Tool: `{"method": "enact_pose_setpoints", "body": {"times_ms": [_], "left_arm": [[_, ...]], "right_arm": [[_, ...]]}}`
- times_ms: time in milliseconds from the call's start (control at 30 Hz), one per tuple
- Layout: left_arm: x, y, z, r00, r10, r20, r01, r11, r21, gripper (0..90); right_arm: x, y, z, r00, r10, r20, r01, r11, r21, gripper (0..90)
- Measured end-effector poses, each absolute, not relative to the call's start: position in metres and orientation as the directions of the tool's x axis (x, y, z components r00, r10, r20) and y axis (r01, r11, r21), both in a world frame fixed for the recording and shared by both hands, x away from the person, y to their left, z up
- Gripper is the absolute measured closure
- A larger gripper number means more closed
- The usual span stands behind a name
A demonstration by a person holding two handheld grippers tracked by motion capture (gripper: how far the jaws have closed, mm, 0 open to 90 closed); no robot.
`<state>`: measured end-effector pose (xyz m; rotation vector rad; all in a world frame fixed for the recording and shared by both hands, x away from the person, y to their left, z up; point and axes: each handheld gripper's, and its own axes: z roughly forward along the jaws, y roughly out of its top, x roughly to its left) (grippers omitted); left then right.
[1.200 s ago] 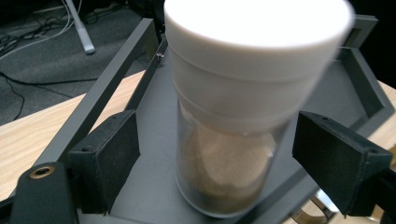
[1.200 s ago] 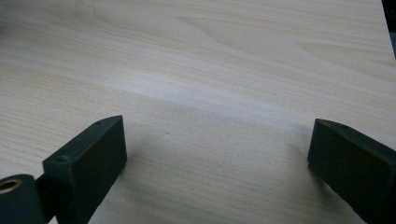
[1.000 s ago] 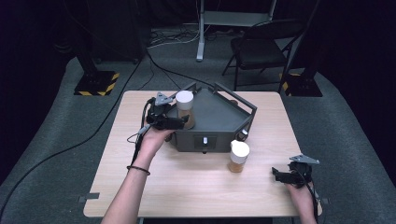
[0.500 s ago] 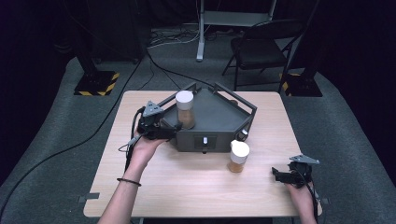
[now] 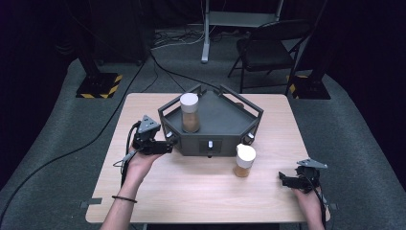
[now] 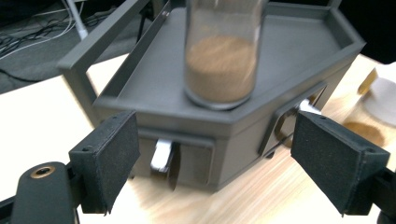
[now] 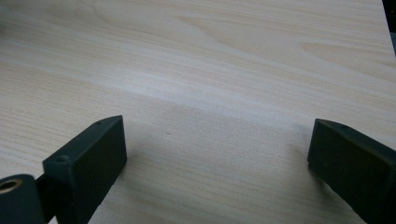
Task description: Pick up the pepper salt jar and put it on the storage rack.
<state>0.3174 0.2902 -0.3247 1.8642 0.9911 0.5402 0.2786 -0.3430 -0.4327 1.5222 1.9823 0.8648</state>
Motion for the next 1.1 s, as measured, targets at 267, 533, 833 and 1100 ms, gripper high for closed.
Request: {"method": "enact_pose_setpoints", "body": {"times_ms": [267, 533, 833, 1100], "left_arm": [[0.301, 0.303, -0.345, 0.570, 0.820, -0.061, 0.424, -0.229, 0.876, 14.9], [0.291, 0.315, -0.360, 0.553, 0.831, -0.066, 0.443, -0.226, 0.867, 14.8], [0.279, 0.318, -0.372, 0.556, 0.830, -0.035, 0.444, -0.262, 0.857, 14.8], [0.273, 0.327, -0.388, 0.538, 0.842, -0.041, 0.448, -0.245, 0.860, 14.7]], "right_arm": [[0.279, -0.343, -0.433, -0.256, 0.967, -0.003, 0.655, 0.176, 0.735, 3.6], [0.278, -0.343, -0.433, -0.256, 0.967, -0.003, 0.655, 0.176, 0.735, 3.7], [0.278, -0.343, -0.433, -0.257, 0.967, -0.003, 0.655, 0.176, 0.735, 3.7], [0.278, -0.343, -0.433, -0.257, 0.966, -0.004, 0.655, 0.177, 0.735, 3.7]]}}
